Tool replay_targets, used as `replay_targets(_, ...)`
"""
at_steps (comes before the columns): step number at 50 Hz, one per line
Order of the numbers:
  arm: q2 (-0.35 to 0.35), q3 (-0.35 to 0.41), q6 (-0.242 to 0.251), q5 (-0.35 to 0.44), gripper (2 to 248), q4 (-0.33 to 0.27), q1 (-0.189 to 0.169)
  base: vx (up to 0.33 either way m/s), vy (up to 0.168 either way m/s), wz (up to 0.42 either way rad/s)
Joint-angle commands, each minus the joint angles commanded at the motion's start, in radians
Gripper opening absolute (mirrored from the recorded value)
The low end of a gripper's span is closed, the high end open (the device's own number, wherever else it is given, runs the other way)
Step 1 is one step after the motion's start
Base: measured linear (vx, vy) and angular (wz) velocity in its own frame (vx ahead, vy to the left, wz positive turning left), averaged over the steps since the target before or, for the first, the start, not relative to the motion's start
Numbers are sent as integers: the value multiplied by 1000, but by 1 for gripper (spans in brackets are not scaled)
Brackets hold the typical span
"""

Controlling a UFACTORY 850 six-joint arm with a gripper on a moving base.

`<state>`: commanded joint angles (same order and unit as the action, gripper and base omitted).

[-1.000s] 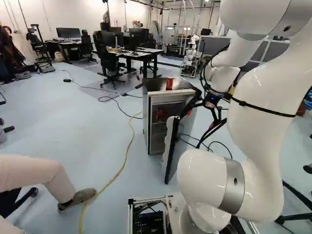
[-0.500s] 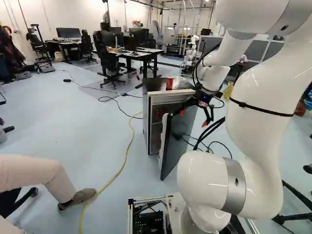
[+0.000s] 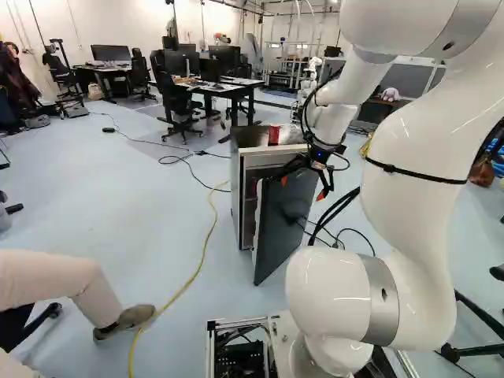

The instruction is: Grab a drink from the fridge

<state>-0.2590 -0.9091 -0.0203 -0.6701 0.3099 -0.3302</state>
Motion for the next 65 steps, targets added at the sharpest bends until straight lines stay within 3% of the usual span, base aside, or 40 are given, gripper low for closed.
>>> replay_targets(65, -130, -177, 0, 0, 247, 0, 124, 0, 0, 0)
